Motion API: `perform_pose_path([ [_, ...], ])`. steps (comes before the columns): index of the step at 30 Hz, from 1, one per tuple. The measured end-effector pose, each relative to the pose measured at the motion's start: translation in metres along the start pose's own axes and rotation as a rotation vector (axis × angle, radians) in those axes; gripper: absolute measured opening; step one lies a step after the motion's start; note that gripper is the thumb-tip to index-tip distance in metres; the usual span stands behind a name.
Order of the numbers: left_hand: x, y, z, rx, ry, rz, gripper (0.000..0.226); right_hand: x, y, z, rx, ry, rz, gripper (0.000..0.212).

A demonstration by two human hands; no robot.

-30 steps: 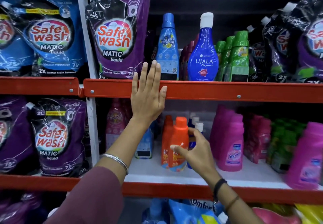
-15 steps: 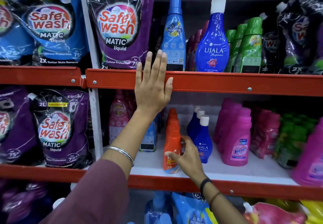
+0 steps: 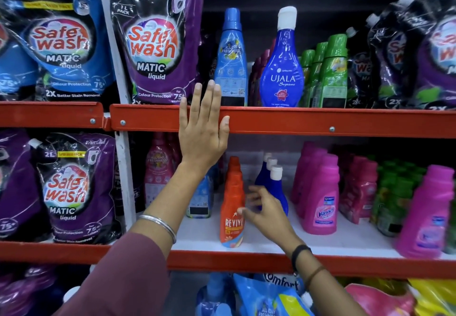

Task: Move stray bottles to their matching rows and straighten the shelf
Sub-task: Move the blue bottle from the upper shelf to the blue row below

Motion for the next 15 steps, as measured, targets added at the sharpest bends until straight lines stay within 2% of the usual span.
perform_pose_path([
  [4,0.009,-0.003,-0.004,-0.013,-0.034,-0.036,0.056,-0.062,-0.055,-0.006,0.199,-0.240,0.130,0.034],
  [9,0.034,-0.004,0.001,-0.063,-0.028,-0.059,0.057,-0.151,-0.123,-0.002,0.448,-0.550,0.179,0.022],
  [12,0.053,-0.005,0.007,-0.078,-0.008,-0.069,0.057,-0.179,-0.154,0.018,0.578,-0.634,0.100,0.026],
  [15,0.062,-0.004,0.009,-0.071,-0.023,-0.078,0.056,-0.189,-0.172,0.051,0.610,-0.584,-0.025,0.045],
])
Point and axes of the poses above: each hand's wrist, its own z-axis towards the middle knuckle, its own y-axis out of the palm, x = y × z, the point moved 6 cm from there along z, towards the middle knuckle, and after that the axes turned 9 degrees about z, right-handed, at the moved point
